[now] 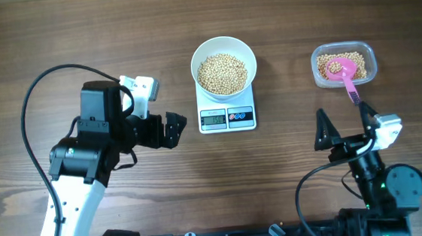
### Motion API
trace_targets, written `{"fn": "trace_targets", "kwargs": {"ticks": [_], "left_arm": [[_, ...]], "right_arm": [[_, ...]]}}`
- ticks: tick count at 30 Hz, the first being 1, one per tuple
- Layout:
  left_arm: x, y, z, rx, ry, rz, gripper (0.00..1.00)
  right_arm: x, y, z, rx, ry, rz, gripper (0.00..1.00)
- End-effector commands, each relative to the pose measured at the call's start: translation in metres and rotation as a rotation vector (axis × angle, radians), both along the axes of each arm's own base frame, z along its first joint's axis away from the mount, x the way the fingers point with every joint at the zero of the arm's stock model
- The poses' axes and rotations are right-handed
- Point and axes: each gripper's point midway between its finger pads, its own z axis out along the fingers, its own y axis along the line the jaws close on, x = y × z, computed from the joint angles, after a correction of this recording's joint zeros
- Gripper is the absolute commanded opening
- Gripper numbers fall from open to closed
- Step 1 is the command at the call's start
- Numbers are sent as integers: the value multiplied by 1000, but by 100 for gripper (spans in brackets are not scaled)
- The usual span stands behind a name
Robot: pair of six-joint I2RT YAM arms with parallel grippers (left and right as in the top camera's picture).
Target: Scoop item into bowl and weigh 150g on scale
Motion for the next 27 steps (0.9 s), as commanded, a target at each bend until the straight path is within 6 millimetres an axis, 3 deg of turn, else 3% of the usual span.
{"fn": "trace_targets", "kwargs": {"ticks": [1,13,22,27], "left_arm": [[0,0,0,-9,4,-2,100],[0,0,0,-9,4,-2,100],[0,0,0,-9,4,-2,100],[0,0,0,-9,4,-2,100]], "right_arm": [[2,2,-10,9,-35,10,100],[5,-11,-22,-8,-118,-69,100],[5,-12,-20,-200,-161,-80,100],[6,-12,-29,-284,-136,-78,100]]}}
